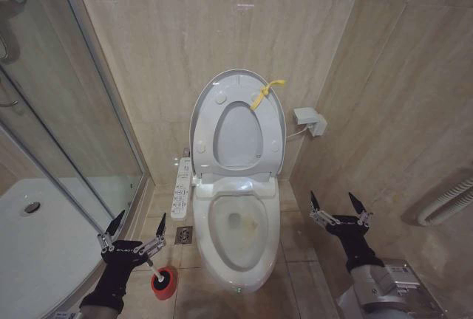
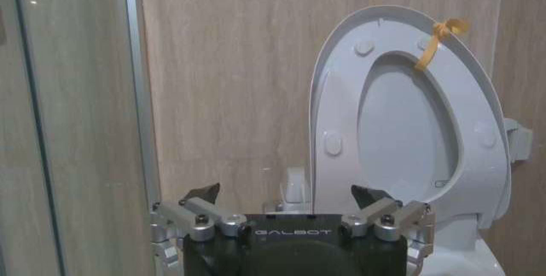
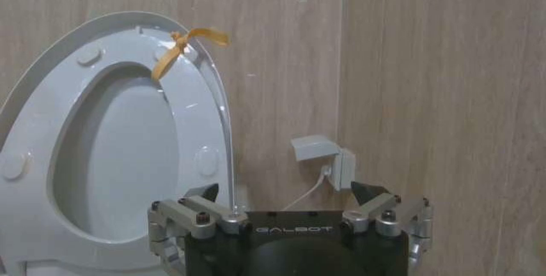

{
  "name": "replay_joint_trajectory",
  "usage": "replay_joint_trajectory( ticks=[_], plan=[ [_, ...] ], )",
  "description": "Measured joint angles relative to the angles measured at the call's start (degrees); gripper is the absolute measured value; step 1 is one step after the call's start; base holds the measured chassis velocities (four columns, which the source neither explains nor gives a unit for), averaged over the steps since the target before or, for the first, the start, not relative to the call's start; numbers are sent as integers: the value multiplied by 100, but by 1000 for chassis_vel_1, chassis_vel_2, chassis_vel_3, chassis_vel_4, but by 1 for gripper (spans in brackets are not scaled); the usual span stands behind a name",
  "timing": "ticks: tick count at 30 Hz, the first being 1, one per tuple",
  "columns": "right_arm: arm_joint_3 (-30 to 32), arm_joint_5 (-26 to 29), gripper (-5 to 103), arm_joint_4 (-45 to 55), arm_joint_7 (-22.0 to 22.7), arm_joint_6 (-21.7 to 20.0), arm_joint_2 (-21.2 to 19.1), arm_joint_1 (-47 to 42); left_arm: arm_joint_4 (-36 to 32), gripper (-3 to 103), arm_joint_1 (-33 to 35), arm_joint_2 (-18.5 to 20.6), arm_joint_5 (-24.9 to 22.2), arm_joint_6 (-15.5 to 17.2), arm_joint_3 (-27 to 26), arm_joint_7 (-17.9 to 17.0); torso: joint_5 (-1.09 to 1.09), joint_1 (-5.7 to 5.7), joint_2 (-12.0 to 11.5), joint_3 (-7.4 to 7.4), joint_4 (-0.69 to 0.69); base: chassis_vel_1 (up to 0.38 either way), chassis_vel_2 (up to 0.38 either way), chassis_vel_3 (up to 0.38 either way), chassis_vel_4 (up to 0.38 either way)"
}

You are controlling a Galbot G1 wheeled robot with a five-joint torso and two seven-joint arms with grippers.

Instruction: Open the toilet lid, clean the toilet bowl with a toilet brush, close the toilet lid, and flush.

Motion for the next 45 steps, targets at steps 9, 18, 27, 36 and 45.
replay_joint_trajectory(
  ticks=[9, 18, 27, 36, 45],
  plan=[
    [-83, -92, 100, 14, -6, 3, 42, -14, 0, 100, 0, 0, 0, 0, 0, 0, 0, 0, 0, 0, 0, 0, 0, 0, 0],
    [-110, -152, 100, 8, -21, 6, 62, -13, 0, 100, 0, 0, 0, 0, 0, 0, 0, 0, 0, 0, 0, 0, 0, 0, 0],
    [-112, -155, 100, 7, -25, 4, 62, -12, 0, 100, 0, 0, 0, 0, 0, 0, 0, 0, 0, 0, 0, 0, 0, 0, 0],
    [-112, -156, 100, 6, -25, 4, 60, -11, 0, 100, 0, 0, 0, 0, 0, 0, 1, 0, 0, 0, 0, 0, 0, 0, 0],
    [-111, -156, 100, 2, -24, 4, 60, -10, 0, 100, 0, 0, 0, 0, 0, 0, 1, 0, 0, 0, 0, 0, 0, 0, 0]
  ],
)
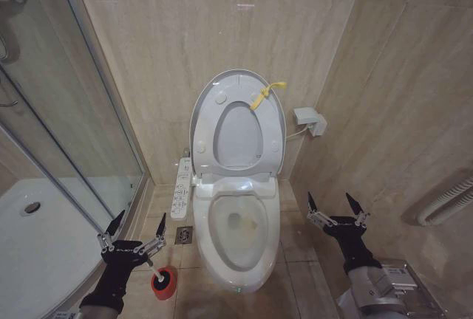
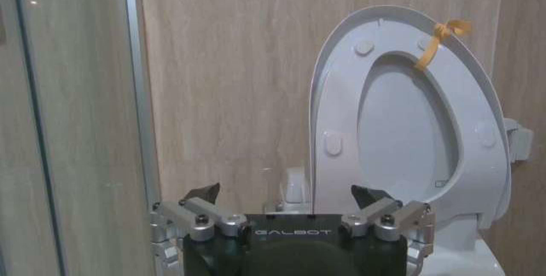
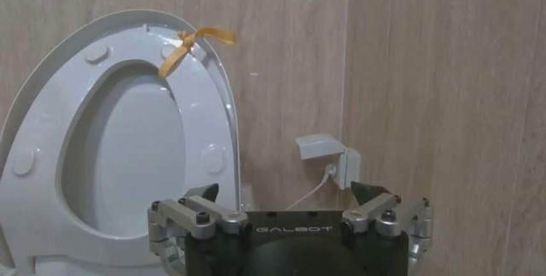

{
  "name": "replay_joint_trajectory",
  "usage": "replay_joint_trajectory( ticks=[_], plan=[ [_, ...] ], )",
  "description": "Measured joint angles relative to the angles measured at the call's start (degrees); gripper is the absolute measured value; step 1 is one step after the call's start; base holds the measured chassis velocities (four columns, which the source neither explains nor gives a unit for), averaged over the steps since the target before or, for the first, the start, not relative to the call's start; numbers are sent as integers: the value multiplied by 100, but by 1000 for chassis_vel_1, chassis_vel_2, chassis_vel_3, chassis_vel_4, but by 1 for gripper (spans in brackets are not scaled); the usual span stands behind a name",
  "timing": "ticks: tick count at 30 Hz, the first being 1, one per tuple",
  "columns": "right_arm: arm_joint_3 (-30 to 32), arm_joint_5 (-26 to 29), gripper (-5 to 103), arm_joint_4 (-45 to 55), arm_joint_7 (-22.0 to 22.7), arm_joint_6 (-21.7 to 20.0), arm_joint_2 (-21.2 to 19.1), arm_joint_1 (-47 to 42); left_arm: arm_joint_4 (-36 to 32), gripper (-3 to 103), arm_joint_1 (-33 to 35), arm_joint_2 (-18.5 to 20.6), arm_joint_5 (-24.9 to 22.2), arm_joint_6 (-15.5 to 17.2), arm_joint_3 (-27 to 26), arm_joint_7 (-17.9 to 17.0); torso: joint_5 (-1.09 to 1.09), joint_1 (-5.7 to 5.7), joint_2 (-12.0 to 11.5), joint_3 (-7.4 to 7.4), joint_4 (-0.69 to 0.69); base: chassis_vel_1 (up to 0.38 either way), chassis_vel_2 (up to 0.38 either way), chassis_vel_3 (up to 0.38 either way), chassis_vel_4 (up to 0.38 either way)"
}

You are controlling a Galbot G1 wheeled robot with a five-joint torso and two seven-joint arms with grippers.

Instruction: Open the toilet lid, clean the toilet bowl with a toilet brush, close the toilet lid, and flush.

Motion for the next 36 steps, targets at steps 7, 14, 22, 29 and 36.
replay_joint_trajectory(
  ticks=[7, 14, 22, 29, 36],
  plan=[
    [0, 0, 100, -2, 0, 0, 0, 0, 0, 100, 0, 0, 0, 0, 0, 0, 0, 0, 0, 0, 0, 0, 0, 0, 0],
    [0, 2, 100, -2, 0, 0, 0, 1, 0, 100, 0, 0, 0, 0, 0, 0, 0, 0, 0, 0, 0, 0, 0, 0, 0],
    [0, 2, 100, -2, 0, 0, -1, 1, 0, 100, 0, 0, 0, 0, 0, 0, 0, 0, 0, 0, 0, 0, 0, 0, 0],
    [0, 2, 100, -2, 0, 0, -1, 0, 0, 100, 0, 0, 0, 0, 0, 0, 0, 0, 0, 0, 0, 0, 0, 0, 0],
    [0, 2, 100, -2, 0, 0, 0, 1, 0, 100, 0, 0, 0, 0, 0, 0, 0, 0, 0, 0, 0, 0, 0, 0, 0]
  ],
)
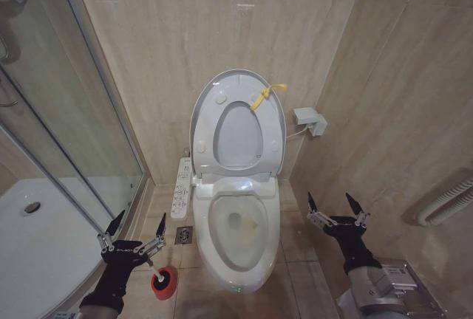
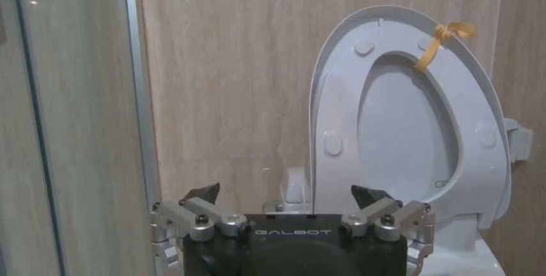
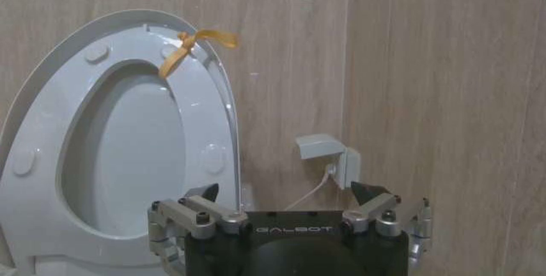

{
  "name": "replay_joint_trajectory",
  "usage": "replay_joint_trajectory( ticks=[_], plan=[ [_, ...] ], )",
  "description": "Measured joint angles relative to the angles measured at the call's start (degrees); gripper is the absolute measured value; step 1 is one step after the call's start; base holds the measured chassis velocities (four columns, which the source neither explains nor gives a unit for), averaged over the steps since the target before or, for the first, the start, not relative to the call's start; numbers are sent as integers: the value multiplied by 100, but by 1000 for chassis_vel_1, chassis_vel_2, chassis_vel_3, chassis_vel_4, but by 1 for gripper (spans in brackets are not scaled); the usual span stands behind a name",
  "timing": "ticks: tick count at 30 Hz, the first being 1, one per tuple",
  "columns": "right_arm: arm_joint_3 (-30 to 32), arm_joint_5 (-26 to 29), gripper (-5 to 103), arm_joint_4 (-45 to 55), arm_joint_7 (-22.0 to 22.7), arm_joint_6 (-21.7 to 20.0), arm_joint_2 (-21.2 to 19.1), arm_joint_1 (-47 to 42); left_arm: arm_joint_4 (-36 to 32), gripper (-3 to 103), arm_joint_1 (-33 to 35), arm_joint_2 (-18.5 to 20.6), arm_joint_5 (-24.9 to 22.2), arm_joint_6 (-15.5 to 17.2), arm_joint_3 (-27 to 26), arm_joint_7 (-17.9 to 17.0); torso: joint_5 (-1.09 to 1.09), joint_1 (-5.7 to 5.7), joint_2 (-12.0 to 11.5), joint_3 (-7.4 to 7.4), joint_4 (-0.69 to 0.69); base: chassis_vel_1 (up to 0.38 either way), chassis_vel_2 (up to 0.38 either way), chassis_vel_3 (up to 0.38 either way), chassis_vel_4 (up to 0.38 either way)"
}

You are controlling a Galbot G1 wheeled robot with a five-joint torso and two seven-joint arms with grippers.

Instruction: Open the toilet lid, clean the toilet bowl with a toilet brush, close the toilet lid, and flush.

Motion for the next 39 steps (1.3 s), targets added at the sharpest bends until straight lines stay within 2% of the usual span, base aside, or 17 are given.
replay_joint_trajectory(
  ticks=[39],
  plan=[
    [0, 0, 100, 1, 0, 0, 0, 0, 0, 100, 0, 0, 0, 0, 0, 0, 0, 0, 0, 0, 0, 0, 0, 0, 0]
  ],
)
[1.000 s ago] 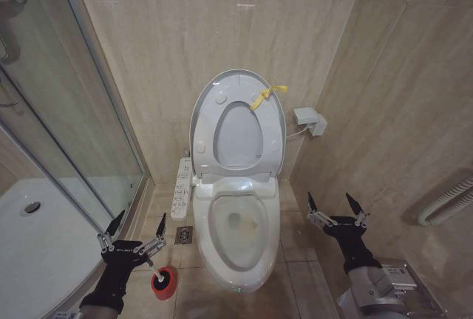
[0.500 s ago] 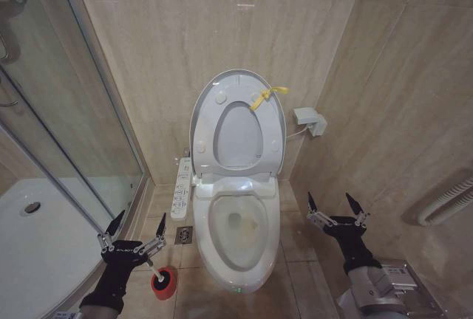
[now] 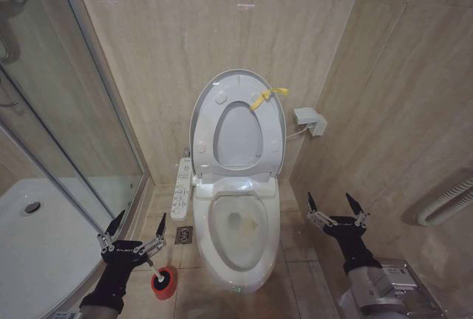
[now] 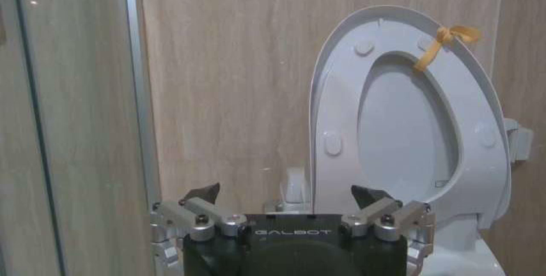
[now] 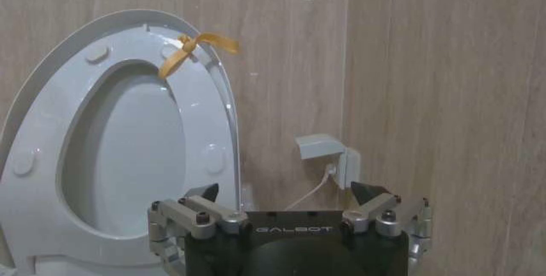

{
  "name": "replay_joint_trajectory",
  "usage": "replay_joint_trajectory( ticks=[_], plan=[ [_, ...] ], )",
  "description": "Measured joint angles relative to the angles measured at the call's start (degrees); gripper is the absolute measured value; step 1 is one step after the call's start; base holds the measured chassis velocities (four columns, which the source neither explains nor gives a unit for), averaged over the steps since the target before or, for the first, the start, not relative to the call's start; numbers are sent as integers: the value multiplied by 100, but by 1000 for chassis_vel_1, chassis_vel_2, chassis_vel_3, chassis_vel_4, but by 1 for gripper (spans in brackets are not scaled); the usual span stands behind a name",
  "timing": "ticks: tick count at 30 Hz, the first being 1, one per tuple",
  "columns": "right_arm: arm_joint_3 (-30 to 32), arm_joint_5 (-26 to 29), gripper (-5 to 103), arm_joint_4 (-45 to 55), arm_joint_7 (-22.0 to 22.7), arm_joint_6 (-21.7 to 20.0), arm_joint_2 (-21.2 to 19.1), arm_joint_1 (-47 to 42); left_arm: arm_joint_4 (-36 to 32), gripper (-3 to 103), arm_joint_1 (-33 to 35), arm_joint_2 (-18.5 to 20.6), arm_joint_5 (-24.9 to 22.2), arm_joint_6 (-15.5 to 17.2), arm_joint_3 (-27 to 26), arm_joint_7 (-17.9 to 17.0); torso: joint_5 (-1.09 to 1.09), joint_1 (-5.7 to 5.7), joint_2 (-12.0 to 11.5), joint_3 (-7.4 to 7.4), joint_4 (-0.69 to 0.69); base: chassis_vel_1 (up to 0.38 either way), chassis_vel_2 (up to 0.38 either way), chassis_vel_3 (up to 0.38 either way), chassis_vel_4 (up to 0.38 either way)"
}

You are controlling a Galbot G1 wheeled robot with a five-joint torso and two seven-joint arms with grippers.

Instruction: Open the toilet lid, clean the toilet bowl with a toilet brush, close the toilet lid, and flush.

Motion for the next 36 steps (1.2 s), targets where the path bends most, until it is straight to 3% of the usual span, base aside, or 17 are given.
replay_joint_trajectory(
  ticks=[10, 11, 12, 16, 21, 28, 30, 32, 35, 36],
  plan=[
    [0, 0, 100, 0, 0, 0, 0, 0, 0, 100, -24, -38, -4, 71, -21, 0, 1, 0, 0, 0, -1, 0, 0, 0, 0],
    [0, 0, 100, 0, 0, 0, 0, 0, 0, 100, -102, -173, -23, 307, -99, -11, 0, 0, 0, 0, 0, 0, 0, 0, 0],
    [0, 0, 100, 0, 0, 0, 0, 0, 0, 100, -102, -173, -23, 307, -99, -11, 0, 0, 0, 0, 0, 0, 0, 0, 0],
    [0, 0, 100, 0, 0, 0, 0, 0, 0, 100, -439, -745, -122, 1323, -417, -81, 0, 0, 0, 0, 0, 0, 0, 0, 0],
    [0, 0, 100, 0, 0, 0, 0, 0, 0, 100, -528, -892, -149, 1593, -498, -98, 0, 0, 0, 0, 0, 0, 0, 0, 0],
    [0, 0, 100, 0, 0, 0, 0, 0, 0, 100, -508, -920, -124, 1524, -519, -99, 0, 0, 0, 0, 0, 0, 0, 0, 0],
    [0, 0, 100, 0, 0, 0, 0, 0, 0, 100, -400, -970, 10, 1163, -565, -83, 0, 0, 0, 0, 0, 0, 0, 0, 0],
    [0, 0, 100, 0, 0, 0, 0, 0, 0, 100, -364, -988, 59, 1031, -580, -77, 0, 0, 0, 0, 0, 0, 0, 0, 0],
    [0, 0, 100, 0, 0, 0, 0, 0, 0, 100, -177, -1067, 294, 400, -649, -37, 0, 0, 0, 0, 0, 0, 0, 0, 0],
    [0, 0, 100, 0, 0, 0, 0, 0, 0, 100, -177, -1067, 294, 400, -649, -37, 0, 0, 0, 0, 0, 0, 0, 0, 0]
  ],
)
